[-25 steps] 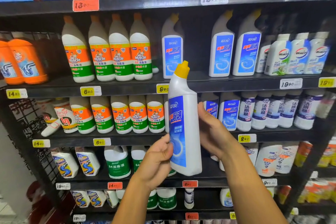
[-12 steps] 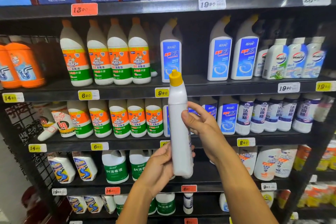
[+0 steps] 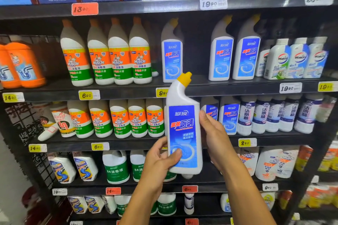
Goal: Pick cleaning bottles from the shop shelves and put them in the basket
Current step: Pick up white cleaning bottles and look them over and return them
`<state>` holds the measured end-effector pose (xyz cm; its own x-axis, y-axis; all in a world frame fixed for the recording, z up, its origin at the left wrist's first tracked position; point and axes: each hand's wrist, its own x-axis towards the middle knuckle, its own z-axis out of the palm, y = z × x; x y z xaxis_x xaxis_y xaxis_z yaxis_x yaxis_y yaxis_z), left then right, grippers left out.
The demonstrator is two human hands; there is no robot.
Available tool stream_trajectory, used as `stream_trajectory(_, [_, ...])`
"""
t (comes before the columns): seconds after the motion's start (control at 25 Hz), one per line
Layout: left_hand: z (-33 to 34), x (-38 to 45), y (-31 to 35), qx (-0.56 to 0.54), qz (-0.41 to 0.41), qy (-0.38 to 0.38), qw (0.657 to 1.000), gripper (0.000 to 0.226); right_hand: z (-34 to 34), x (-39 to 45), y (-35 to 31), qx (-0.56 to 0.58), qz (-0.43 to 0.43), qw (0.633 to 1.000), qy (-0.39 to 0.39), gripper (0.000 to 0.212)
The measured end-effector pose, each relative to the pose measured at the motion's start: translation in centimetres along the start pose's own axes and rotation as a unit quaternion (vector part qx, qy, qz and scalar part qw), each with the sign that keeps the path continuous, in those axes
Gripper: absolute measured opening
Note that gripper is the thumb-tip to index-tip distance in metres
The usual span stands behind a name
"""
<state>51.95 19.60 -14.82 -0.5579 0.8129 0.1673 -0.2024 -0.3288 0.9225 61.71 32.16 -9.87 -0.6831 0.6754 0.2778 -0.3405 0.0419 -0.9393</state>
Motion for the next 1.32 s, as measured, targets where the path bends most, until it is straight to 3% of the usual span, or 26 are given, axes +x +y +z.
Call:
stream_trajectory(0.16, [0.8,-0.2,-0.2,0.157,0.095,0.099,0.978,0.049,0.6,-0.9,0.8,0.006,-0.048,0.999,0.018,0.034])
stream_trajectory(0.32, [1.5,-0.5,-0.5,0.323,0.193,0.186,0.908,0.053,0.9,-0.8,1.2,0.072,-0.017,0.996,0.049,0.042])
stream_trajectory(0.52, [1.6,-1.3,0.0,0.435,0.292,0.188,0.831,0.059,0.9,-0.8,1.8,0.211,0.024,0.975,0.072,0.052])
stream_trajectory(0.68, [1.2,-1.6,0.2,0.457,0.338,0.189,0.801,0.057,1.5,-0.9,2.3,0.258,0.066,0.96,0.093,0.07])
stream_trajectory(0.8, [0.6,-1.6,0.0,0.438,0.305,0.195,0.823,0.063,1.8,-1.1,2.5,0.236,0.058,0.965,0.093,0.066])
stream_trajectory(0.92, [0.0,-1.5,0.0,0.347,0.213,0.184,0.895,0.072,2.3,-1.3,2.1,0.147,0.0,0.985,0.091,0.06])
stream_trajectory(1.08, [-1.9,-0.8,-0.1,0.172,0.108,0.116,0.972,0.063,2.7,-1.7,1.7,0.082,-0.072,0.99,0.086,0.05])
stream_trajectory(1.2, [-3.4,-0.1,0.5,0.121,0.074,0.067,0.988,0.064,3.1,-2.1,1.4,0.04,-0.101,0.992,0.057,0.045])
stream_trajectory(1.32, [-4.4,0.8,0.7,0.104,0.053,0.024,0.993,0.061,3.9,-1.8,1.5,0.0,-0.109,0.993,0.042,0.054])
